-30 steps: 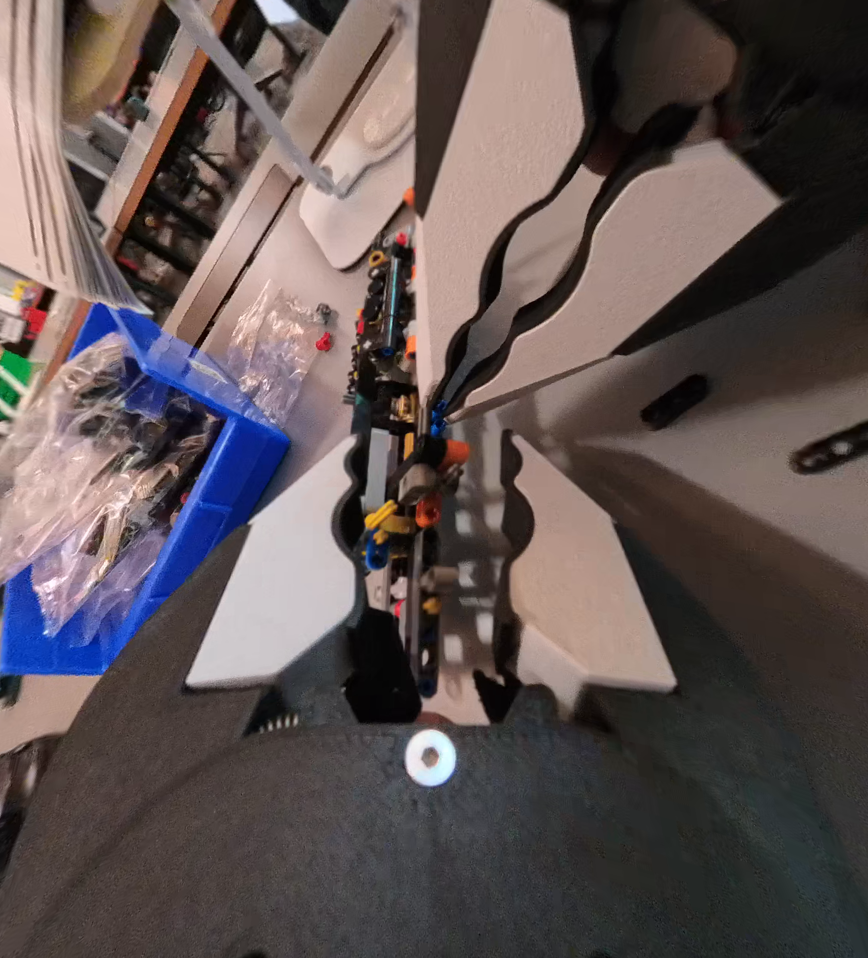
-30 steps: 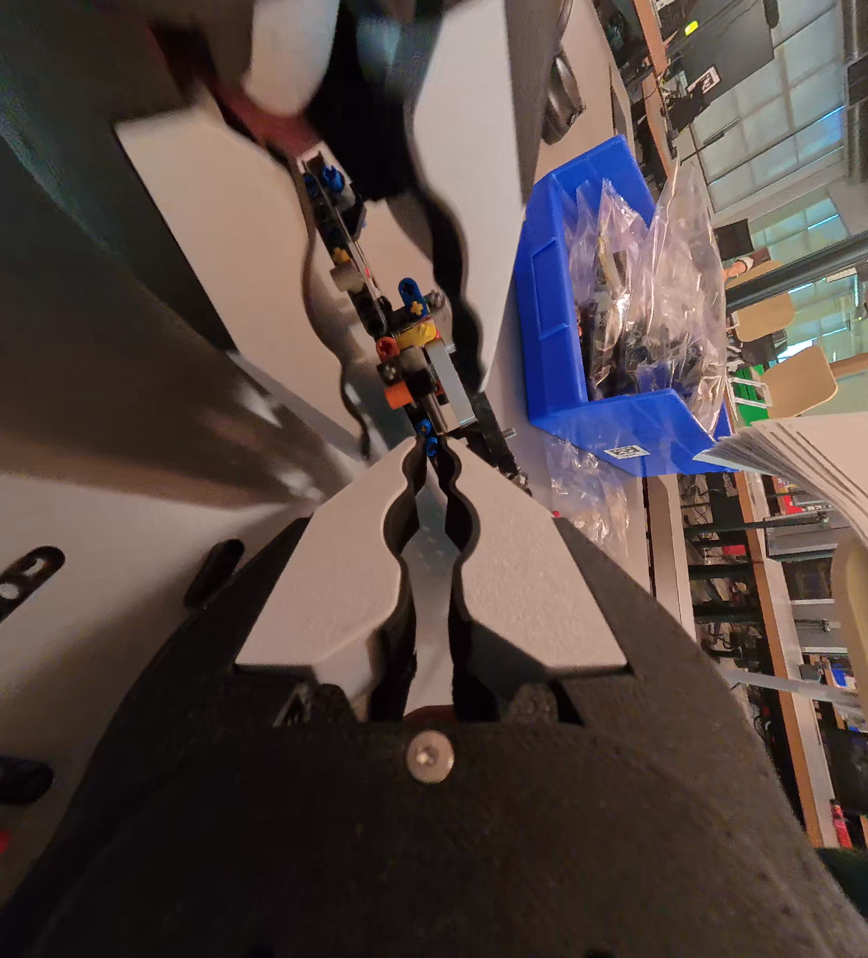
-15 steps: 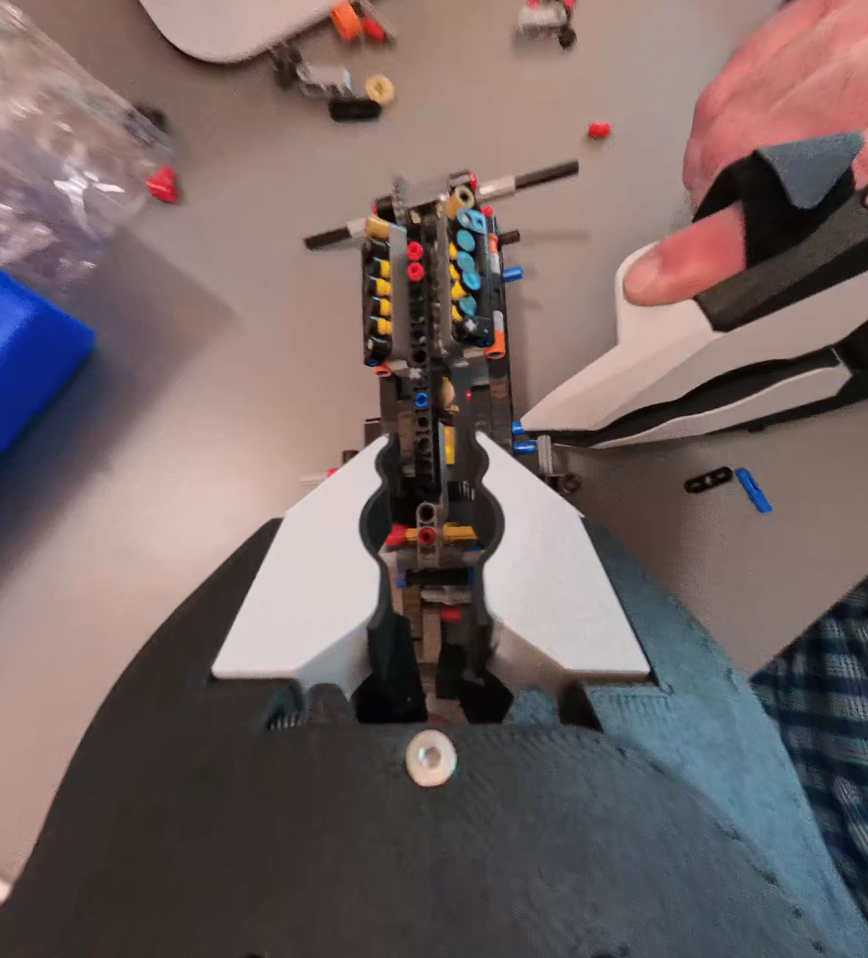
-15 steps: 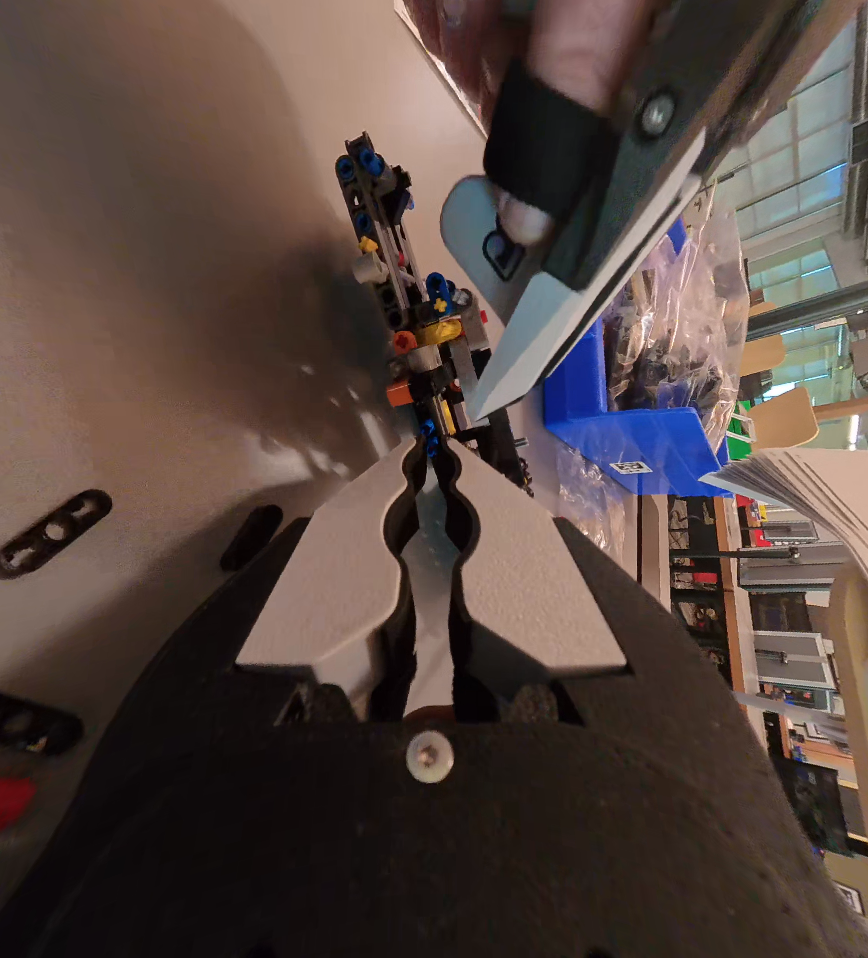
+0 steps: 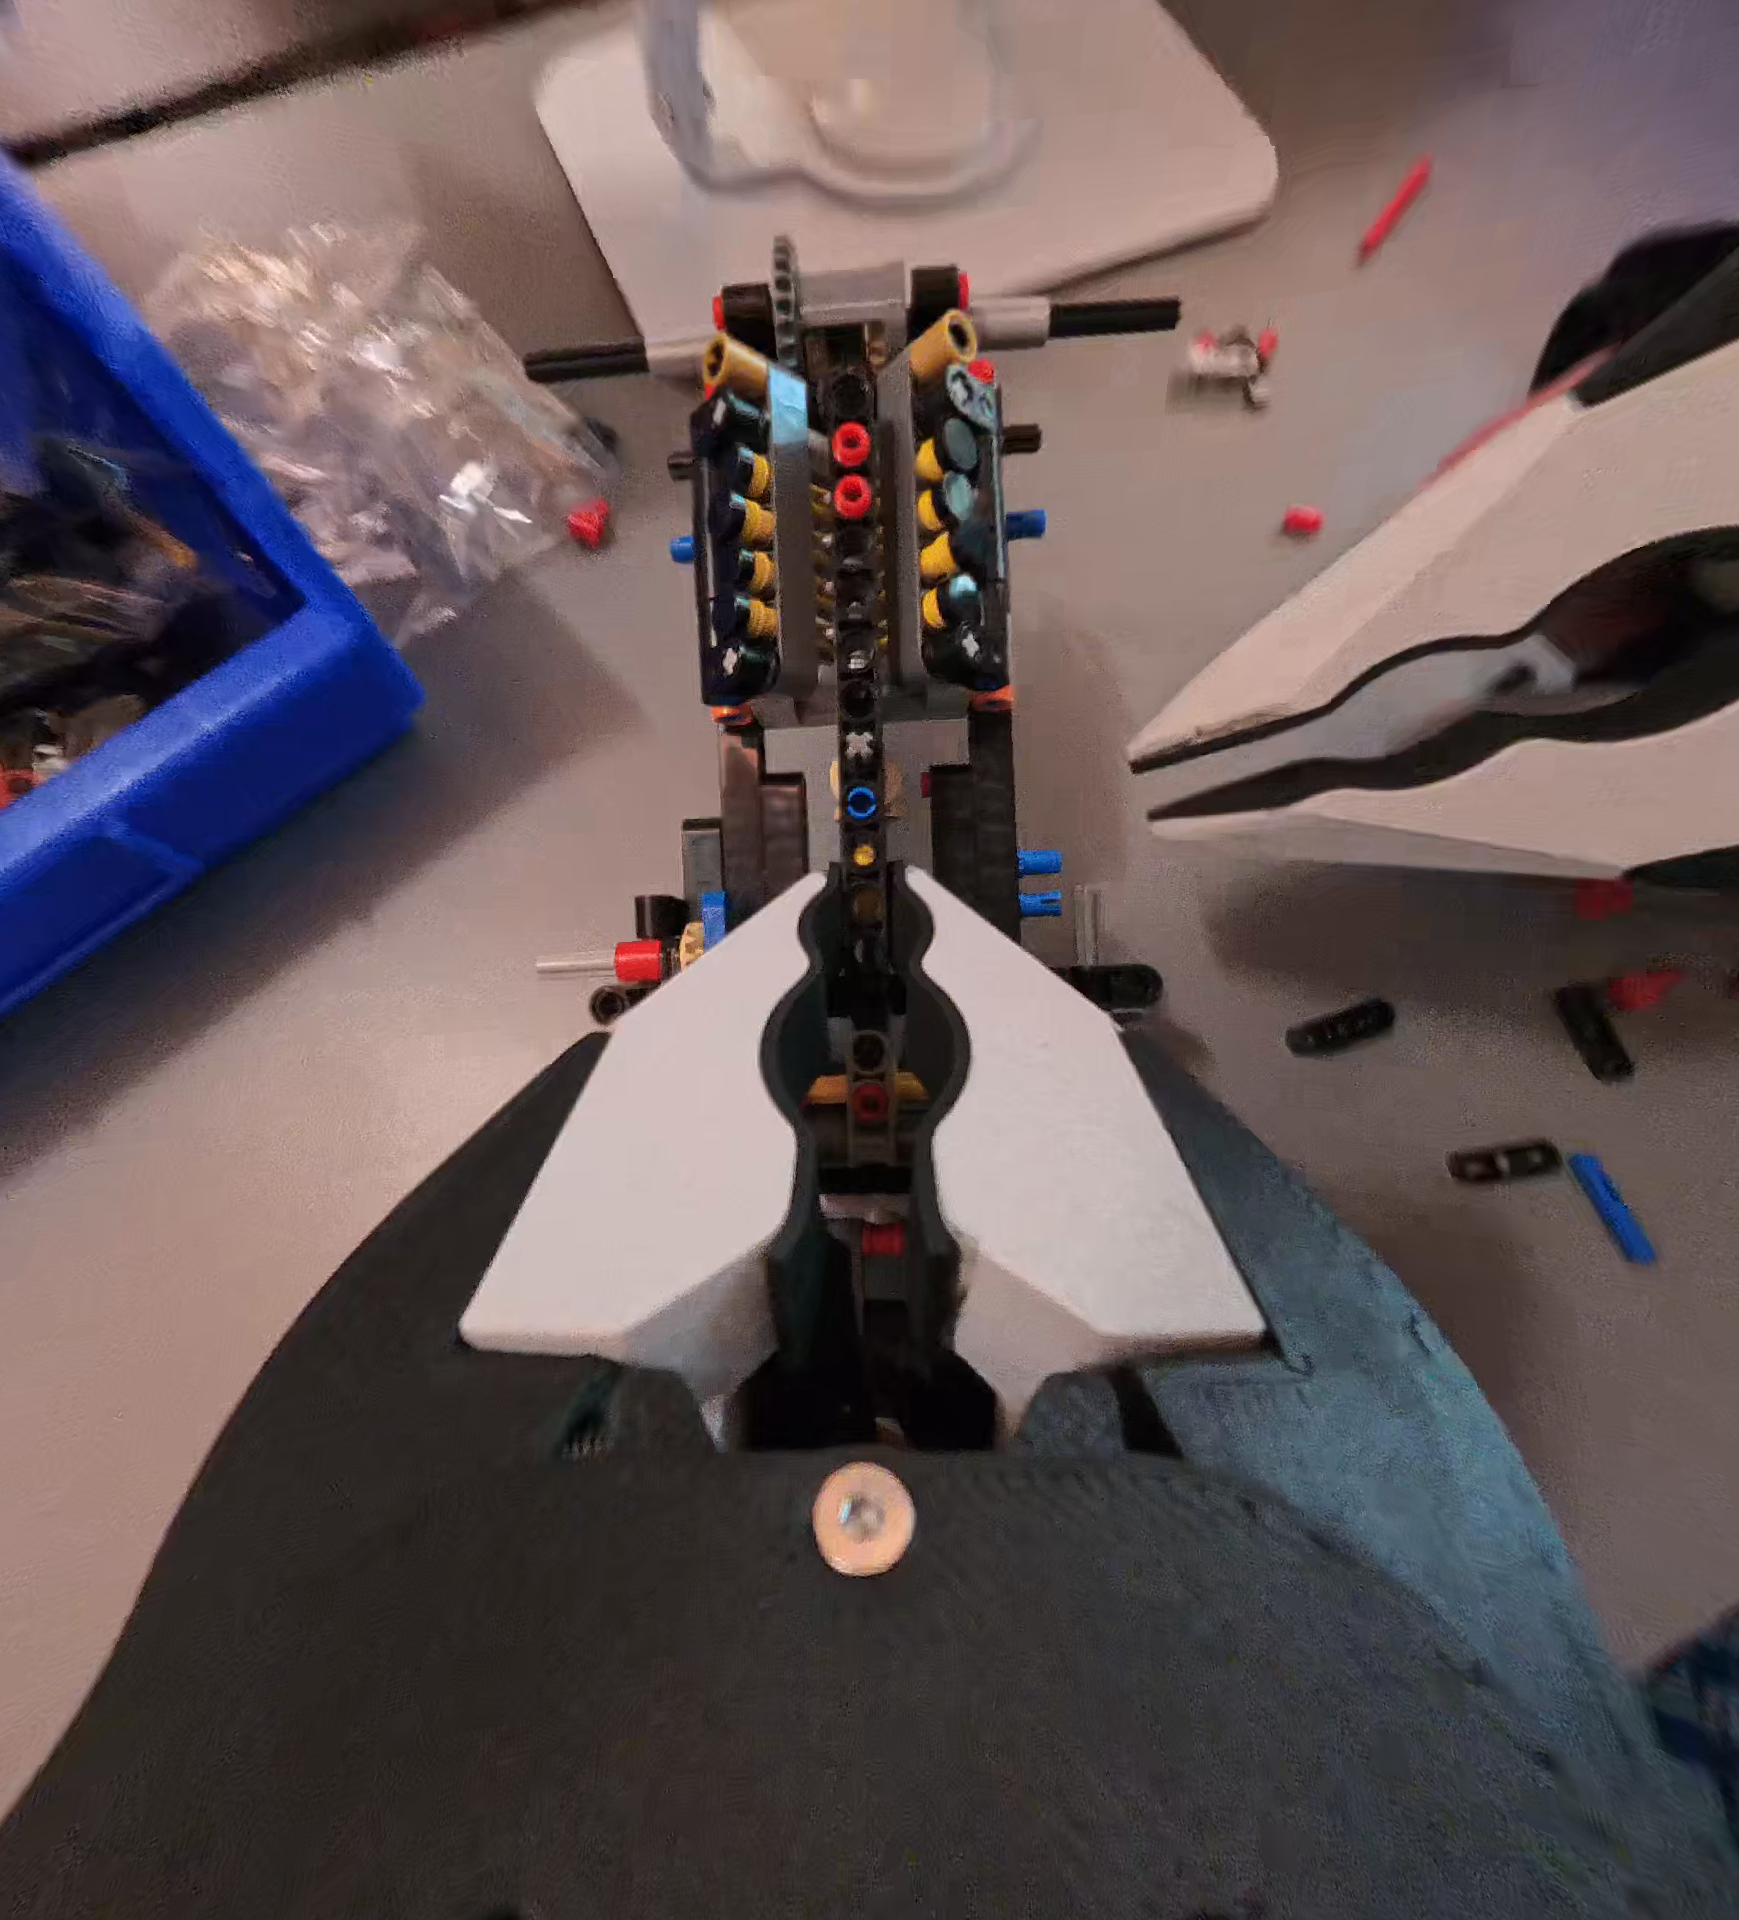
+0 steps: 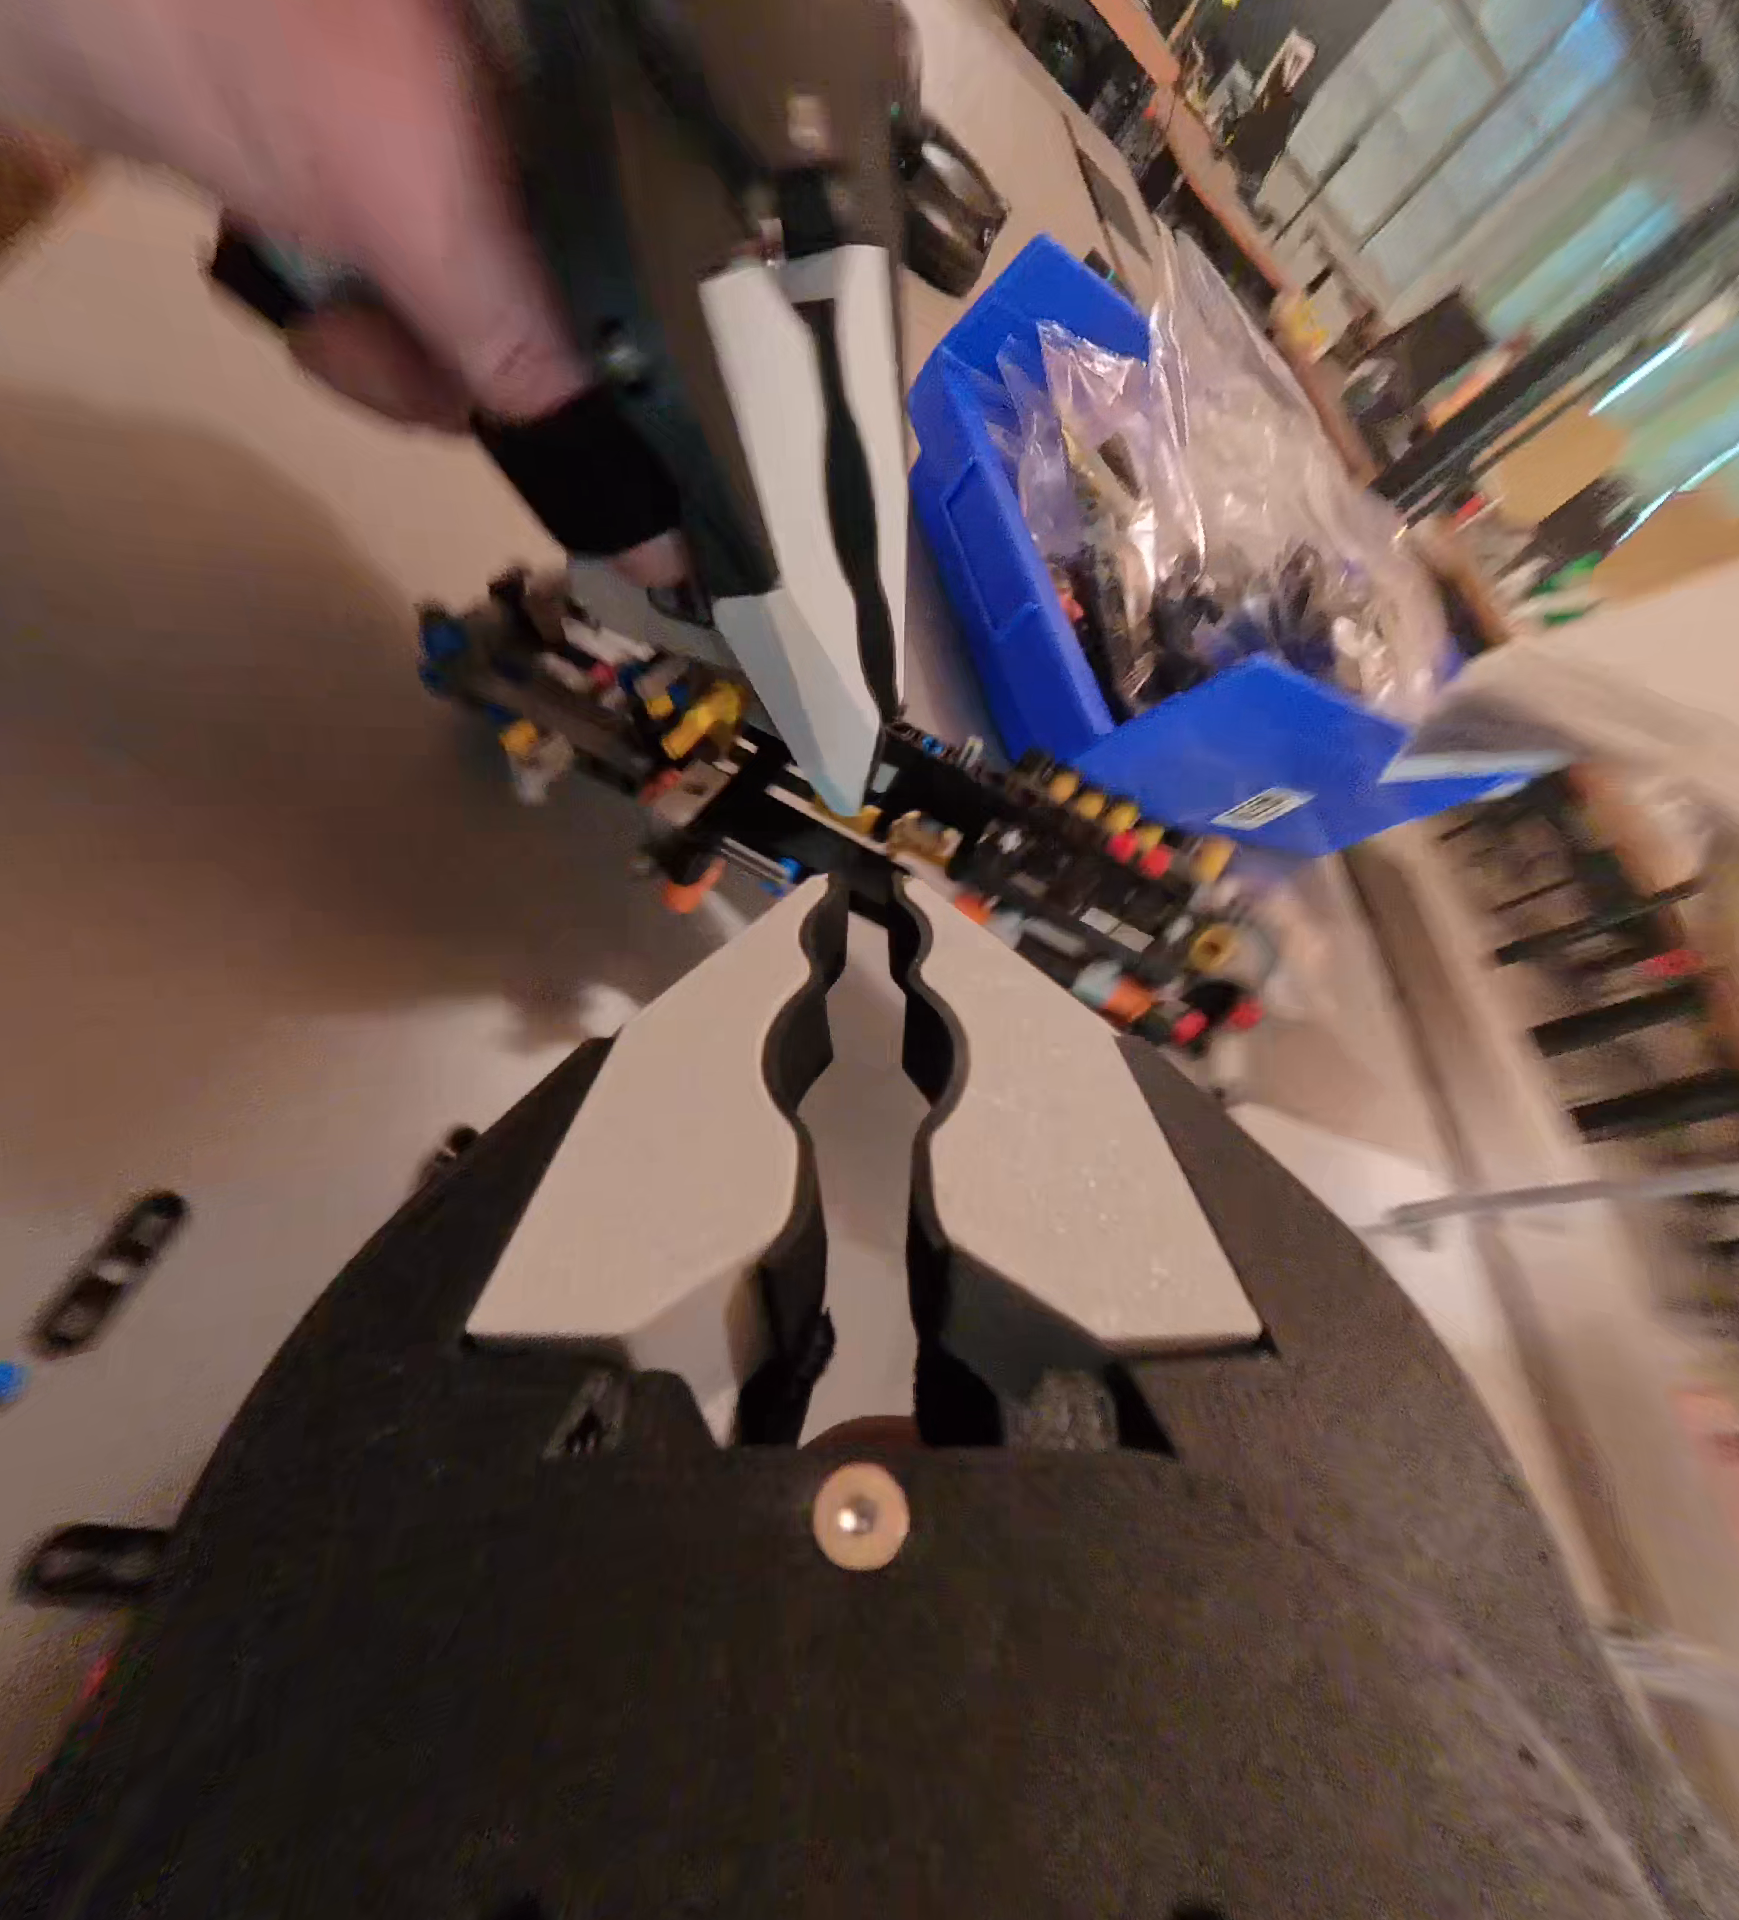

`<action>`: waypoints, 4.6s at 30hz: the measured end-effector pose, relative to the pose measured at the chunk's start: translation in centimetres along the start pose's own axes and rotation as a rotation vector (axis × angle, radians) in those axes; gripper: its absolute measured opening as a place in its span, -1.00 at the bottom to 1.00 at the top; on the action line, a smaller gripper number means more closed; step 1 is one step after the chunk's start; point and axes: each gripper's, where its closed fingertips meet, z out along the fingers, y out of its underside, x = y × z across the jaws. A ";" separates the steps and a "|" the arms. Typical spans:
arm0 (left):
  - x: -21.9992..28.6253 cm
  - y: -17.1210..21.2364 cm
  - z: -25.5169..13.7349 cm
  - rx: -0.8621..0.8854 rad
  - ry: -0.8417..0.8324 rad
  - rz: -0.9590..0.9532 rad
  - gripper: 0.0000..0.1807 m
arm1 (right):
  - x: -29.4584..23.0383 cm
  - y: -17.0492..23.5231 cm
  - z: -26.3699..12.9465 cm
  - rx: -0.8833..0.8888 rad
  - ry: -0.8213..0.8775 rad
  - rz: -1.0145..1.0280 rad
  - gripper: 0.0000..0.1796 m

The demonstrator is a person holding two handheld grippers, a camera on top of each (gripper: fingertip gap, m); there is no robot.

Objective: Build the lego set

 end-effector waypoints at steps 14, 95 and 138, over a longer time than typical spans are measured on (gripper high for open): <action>0.7 -5.2 -3.9 0.362 -0.257 0.176 -0.95 | 2.0 -2.2 -0.9 0.274 -0.254 0.983 -0.93; -1.2 -3.9 -4.5 0.297 -0.398 0.201 -0.94 | 1.8 -2.7 0.3 0.110 -0.236 0.783 -1.00; -1.5 1.1 -2.7 0.078 -0.352 0.150 -0.94 | -1.9 0.6 3.3 -0.014 -0.351 0.664 -1.00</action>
